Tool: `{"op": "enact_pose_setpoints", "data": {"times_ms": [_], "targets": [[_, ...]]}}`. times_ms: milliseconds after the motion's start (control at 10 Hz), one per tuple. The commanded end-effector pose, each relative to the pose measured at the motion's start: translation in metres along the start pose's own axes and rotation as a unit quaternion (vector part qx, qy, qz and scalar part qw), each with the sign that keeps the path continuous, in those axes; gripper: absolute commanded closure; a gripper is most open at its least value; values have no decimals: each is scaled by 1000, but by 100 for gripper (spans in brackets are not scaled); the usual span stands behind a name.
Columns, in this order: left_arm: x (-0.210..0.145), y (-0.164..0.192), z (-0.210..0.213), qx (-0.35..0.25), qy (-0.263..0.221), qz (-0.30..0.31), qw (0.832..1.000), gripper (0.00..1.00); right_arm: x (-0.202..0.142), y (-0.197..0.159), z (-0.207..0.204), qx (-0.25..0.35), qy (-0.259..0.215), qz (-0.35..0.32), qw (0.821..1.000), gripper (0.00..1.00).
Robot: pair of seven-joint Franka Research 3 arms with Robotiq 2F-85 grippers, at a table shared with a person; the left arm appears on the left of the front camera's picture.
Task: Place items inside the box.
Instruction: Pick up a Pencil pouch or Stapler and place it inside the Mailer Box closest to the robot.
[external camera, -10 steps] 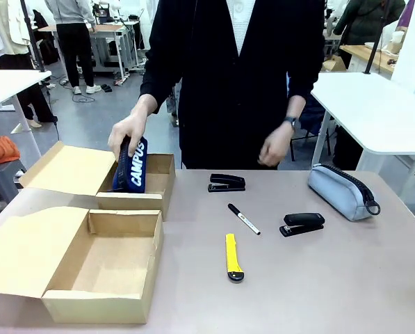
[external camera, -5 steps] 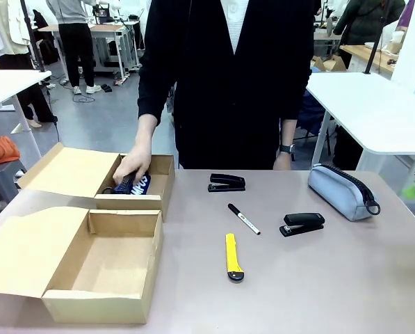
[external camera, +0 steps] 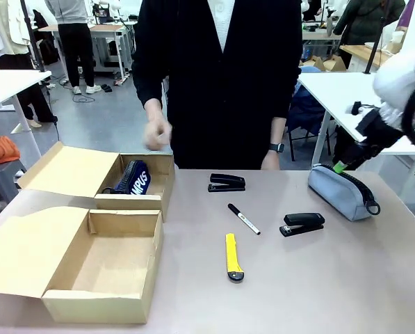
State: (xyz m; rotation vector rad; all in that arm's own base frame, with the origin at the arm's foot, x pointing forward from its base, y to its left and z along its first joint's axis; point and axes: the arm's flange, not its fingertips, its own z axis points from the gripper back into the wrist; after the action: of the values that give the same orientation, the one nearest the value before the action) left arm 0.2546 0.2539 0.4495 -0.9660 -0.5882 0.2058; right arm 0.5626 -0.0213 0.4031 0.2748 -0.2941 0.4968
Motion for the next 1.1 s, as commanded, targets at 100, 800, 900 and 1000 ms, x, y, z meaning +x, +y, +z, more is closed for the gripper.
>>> {"op": "enact_pose_setpoints", "data": {"times_ms": [100,800,900,1000], "targets": [[1,-1,1,-9,-6,-10,1000,0,28,-16,-21,-64,37,-28,997,0],[1,-1,1,-9,-6,-10,1000,0,24,-13,-73,-92,140,-31,985,31],[1,-1,1,-9,-6,-10,1000,0,24,-13,-72,-91,142,-30,985,60],[1,-1,1,-9,-6,-10,1000,0,23,-12,-72,-85,143,-30,986,91]]}}
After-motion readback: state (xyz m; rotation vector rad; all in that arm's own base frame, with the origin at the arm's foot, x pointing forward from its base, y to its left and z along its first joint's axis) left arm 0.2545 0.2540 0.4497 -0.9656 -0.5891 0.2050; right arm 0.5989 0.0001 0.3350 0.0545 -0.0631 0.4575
